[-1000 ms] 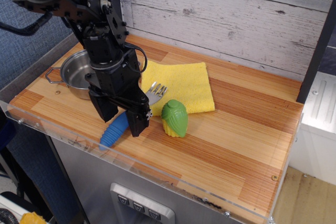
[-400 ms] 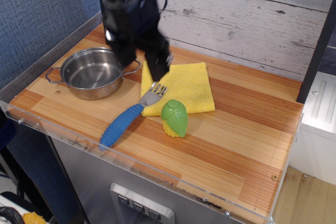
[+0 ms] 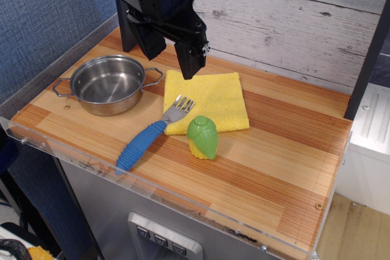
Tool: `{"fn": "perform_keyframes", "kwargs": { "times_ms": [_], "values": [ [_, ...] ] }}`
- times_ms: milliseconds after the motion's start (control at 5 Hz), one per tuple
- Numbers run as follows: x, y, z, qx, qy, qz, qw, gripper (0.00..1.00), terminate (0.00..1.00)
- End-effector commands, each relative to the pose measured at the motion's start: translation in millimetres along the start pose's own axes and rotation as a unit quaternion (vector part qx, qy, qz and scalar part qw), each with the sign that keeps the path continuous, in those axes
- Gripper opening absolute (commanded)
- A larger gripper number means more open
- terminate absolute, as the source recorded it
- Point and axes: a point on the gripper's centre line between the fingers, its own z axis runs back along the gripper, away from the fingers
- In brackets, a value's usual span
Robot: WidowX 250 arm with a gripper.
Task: Put the fork on the bottom part of the towel.
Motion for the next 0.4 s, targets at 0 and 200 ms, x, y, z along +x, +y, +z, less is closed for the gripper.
{"fn": "perform_keyframes", "kwargs": {
  "times_ms": [0, 200],
  "values": [
    [1.6, -3.9, 15.4, 0.008, -0.023, -0.003, 0.9997, 1.0, 0.0],
    [1.6, -3.9, 15.4, 0.008, -0.023, -0.003, 0.9997, 1.0, 1.0]
  ]
}}
